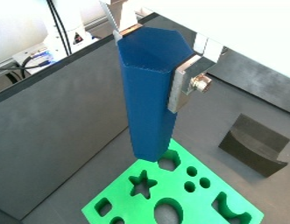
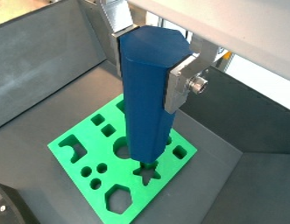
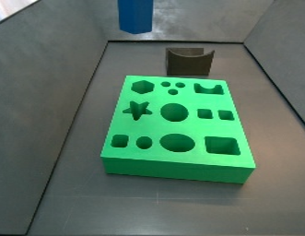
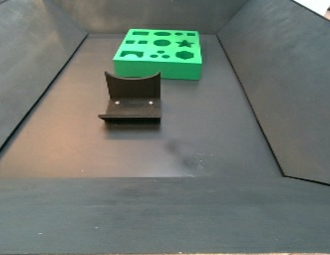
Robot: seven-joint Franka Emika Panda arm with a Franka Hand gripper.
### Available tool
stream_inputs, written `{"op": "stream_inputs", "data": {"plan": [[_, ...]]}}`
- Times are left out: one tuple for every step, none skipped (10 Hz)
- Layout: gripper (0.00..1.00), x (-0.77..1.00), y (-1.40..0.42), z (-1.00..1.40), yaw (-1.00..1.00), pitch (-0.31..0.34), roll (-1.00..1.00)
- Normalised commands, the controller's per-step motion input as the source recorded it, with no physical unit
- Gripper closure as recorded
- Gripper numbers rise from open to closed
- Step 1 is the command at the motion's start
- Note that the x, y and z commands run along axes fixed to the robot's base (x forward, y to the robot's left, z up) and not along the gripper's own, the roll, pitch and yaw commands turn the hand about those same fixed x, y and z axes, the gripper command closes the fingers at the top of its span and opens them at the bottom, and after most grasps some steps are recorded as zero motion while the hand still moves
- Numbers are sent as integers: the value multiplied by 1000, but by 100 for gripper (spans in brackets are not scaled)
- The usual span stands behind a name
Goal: Pick up the hexagon object. Move up. Move to above the board. Insert the hexagon object.
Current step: Insert the hexagon object.
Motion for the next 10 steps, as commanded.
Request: {"op": "stream_inputs", "data": {"plan": [[100, -66, 123, -123, 0, -104, -39], [100, 0, 123, -240, -3, -9, -56], [100, 11, 280, -409, 0, 0, -90], [100, 14, 391, -460, 0, 10, -114], [100, 14, 383, -457, 0, 29, -131], [100, 114, 366, -406, -9, 0, -134], [100, 263, 280, -349, 0, 0, -130], [100, 271, 234, -351, -3, 0, -113], [100, 194, 197, -363, 0, 0, -84], [100, 217, 214, -363, 0, 0, -87]]}}
